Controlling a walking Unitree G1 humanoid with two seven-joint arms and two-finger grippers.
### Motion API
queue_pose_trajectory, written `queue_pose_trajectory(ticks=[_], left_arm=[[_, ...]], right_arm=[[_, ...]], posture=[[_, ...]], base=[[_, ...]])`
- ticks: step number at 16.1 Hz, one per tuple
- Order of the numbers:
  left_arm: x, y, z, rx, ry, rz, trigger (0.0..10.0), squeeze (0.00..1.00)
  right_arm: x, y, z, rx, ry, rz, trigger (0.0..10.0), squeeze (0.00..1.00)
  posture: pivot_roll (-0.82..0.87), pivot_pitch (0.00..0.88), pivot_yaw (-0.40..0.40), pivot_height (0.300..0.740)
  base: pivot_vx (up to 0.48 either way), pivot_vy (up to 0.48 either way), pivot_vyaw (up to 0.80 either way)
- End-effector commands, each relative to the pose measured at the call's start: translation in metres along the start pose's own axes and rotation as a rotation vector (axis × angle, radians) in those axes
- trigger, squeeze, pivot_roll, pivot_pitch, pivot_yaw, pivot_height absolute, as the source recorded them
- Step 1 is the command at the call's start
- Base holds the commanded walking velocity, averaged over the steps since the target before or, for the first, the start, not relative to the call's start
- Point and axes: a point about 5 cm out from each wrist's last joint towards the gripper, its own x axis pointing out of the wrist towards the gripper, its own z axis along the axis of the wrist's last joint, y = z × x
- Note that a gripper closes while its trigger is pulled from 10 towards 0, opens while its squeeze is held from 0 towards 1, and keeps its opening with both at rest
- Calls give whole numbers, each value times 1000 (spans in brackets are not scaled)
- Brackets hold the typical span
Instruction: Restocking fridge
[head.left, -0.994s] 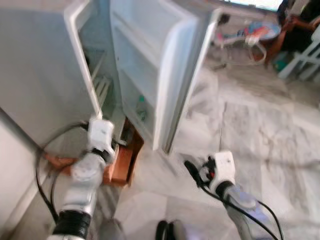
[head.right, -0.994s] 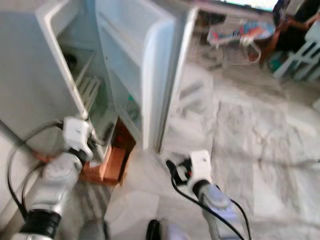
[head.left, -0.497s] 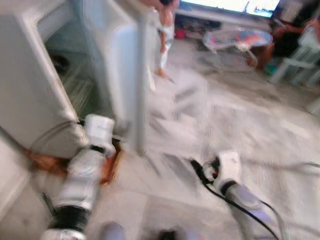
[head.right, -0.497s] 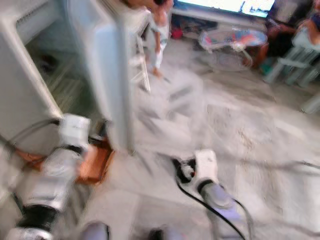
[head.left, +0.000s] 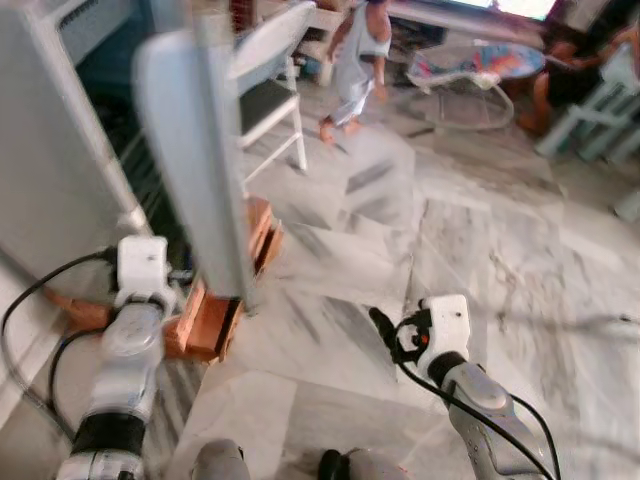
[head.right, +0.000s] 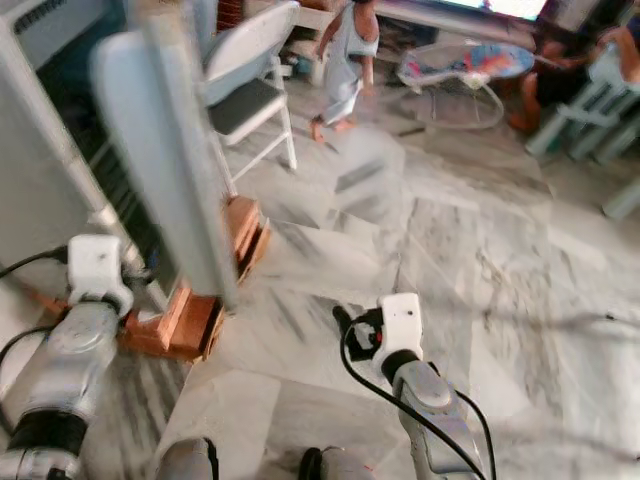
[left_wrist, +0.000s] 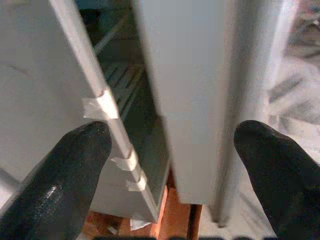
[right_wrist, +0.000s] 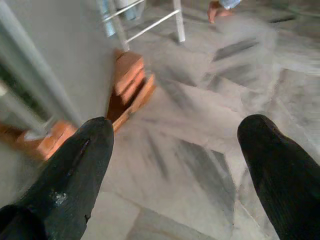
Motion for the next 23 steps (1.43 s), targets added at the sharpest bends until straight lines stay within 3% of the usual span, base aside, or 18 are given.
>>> queue_pose_trajectory(ticks=[1, 5, 8, 11, 19, 23], left_arm=[[-7, 0, -3, -2, -5, -15, 10000, 0], [-30, -12, -15, -30, 10, -39, 10000, 0], [-36, -15, -16, -39, 14, -48, 10000, 0], [-36, -13, -15, -38, 12, -53, 10000, 0], [-34, -18, -12, -43, 13, -67, 10000, 0], [-33, -21, -11, -47, 16, -73, 10000, 0]], right_arm=[[-3, -7, 6, 11, -42, -42, 10000, 0], [-1, -5, 7, 3, -45, -42, 10000, 0], [-1, -7, 7, -2, -53, -49, 10000, 0], [-1, -9, 8, -5, -56, -58, 10000, 0], [-2, -10, 6, -13, -48, -64, 10000, 0], [-2, -9, 5, -17, -42, -59, 10000, 0]], posture=[[70, 110, -76, 740], [83, 108, -79, 740], [83, 106, -81, 740], [82, 106, -80, 740], [77, 105, -80, 740], [78, 106, -83, 740]], base=[[0, 0, 0], [122, 0, 0], [253, 0, 0], [298, 0, 0], [319, 345, 0], [0, 68, 0]])
